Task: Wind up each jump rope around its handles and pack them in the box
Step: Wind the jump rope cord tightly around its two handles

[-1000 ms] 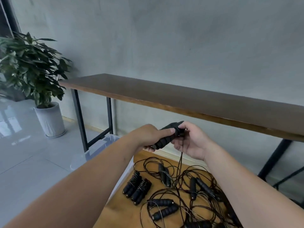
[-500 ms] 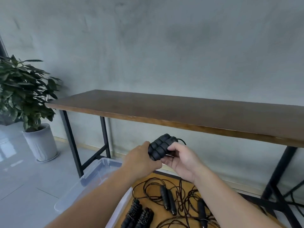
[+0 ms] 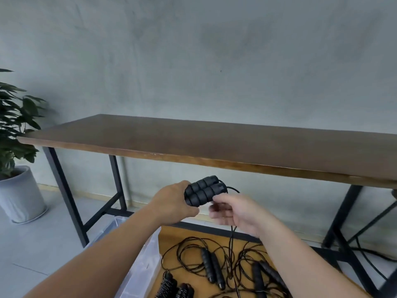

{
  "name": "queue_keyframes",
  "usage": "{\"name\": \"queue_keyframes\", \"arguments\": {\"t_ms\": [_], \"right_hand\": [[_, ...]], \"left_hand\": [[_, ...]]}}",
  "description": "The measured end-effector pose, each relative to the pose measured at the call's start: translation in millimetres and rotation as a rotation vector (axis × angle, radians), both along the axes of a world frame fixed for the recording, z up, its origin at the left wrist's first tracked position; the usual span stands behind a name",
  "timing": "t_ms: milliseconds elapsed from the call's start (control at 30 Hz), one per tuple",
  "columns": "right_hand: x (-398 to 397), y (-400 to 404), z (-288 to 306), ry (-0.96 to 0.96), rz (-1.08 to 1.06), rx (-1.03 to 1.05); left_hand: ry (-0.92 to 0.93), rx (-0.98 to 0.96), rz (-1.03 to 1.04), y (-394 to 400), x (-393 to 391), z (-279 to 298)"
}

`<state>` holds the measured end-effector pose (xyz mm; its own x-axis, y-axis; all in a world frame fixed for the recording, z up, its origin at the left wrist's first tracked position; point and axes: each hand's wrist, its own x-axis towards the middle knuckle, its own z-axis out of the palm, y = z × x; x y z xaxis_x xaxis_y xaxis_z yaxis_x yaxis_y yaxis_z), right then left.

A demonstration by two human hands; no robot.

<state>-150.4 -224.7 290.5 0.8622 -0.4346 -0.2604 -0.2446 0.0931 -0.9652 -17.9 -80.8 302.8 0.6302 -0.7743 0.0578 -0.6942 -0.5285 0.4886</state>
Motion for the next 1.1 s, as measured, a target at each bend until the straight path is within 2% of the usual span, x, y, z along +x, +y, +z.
{"name": "queue_keyframes", "arguments": {"t_ms": [67,100,133,200,300,367,467,633,900,1033,1100], "right_hand": [[-2,-7,3,0.126,-0.165,-0.506],[-1,-10,3,0.102,-0.315,-0.666],[2,-13,3,0.033,-0.439,-0.734],[12,-11,4,-0.057,-0.466,-0.664],[31,5,-3,-0.026,-0.363,-0.395],[42,15,-7,-0.009,-0.471,-0.309],[52,24,-13,0.030,-0.629,-0.324],[50,26,-10,0.003,-0.697,-0.262],[25,30,-12,-0.304,-0.636,0.057],[7,25,-6,-0.281,-0.615,0.062],[-3,19,-4,-0.262,-0.631,0.013]], "left_hand": [[-0.004,0.021,-0.036,2,14,2],[0.005,0.027,-0.061,3,20,3],[0.025,0.031,-0.092,3,26,4],[0.074,0.042,-0.166,4,36,6],[0.126,0.030,-0.248,0,43,11],[0.146,0.014,-0.286,-3,50,14],[0.222,-0.003,-0.341,-4,64,11],[0.295,-0.010,-0.382,-4,76,9],[0.481,-0.063,-0.432,-16,76,17],[0.449,-0.025,-0.476,-21,63,14],[0.501,-0.004,-0.520,-22,56,12]]}}
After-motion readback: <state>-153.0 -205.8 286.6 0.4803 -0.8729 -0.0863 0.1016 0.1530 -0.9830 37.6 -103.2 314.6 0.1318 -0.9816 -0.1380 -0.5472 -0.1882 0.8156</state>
